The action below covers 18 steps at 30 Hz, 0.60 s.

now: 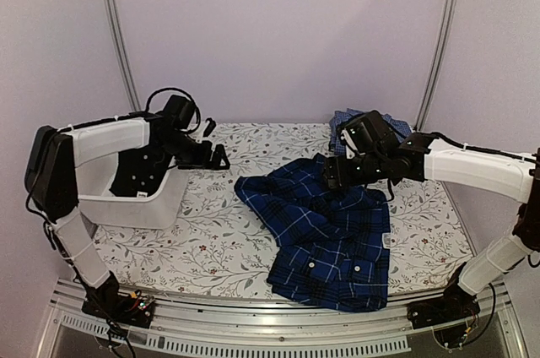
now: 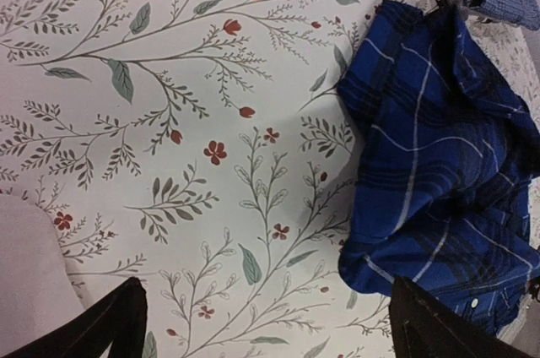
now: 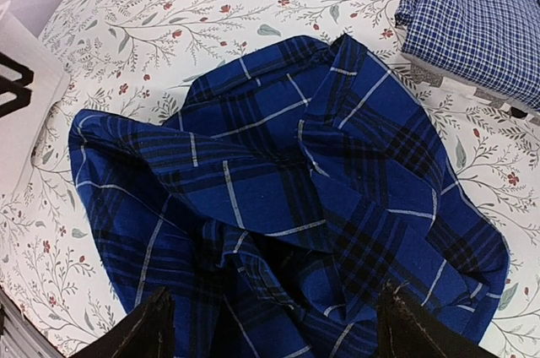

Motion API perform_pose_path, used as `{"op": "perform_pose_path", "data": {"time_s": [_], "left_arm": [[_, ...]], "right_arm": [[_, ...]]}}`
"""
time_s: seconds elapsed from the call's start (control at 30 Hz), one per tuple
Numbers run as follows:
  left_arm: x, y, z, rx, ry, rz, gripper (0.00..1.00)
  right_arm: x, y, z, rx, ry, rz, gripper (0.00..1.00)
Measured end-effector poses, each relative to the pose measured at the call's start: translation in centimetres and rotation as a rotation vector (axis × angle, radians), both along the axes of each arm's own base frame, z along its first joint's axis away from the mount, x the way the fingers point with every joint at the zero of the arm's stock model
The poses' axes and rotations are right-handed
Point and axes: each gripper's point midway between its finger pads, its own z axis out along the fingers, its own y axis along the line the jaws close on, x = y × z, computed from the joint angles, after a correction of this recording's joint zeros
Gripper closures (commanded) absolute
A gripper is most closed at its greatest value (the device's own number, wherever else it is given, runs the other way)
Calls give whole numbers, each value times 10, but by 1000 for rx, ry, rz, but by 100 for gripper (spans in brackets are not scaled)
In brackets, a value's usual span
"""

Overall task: Fold and stack the long sleeve shirts
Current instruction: Move the bin to the corner of the board.

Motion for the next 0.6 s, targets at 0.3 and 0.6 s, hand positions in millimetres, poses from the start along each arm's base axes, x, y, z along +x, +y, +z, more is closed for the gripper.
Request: {"op": "perform_pose_path", "data": {"time_s": [0.3,0.6], "left_arm": [[-94,13,6,-7,-7,59,0],[-127,19,-5,-14,50,98,0]], "right_arm": [[1,-2,2,-6,-11,-6,19],[0,-2,1,-9,-9,-4,19]]}}
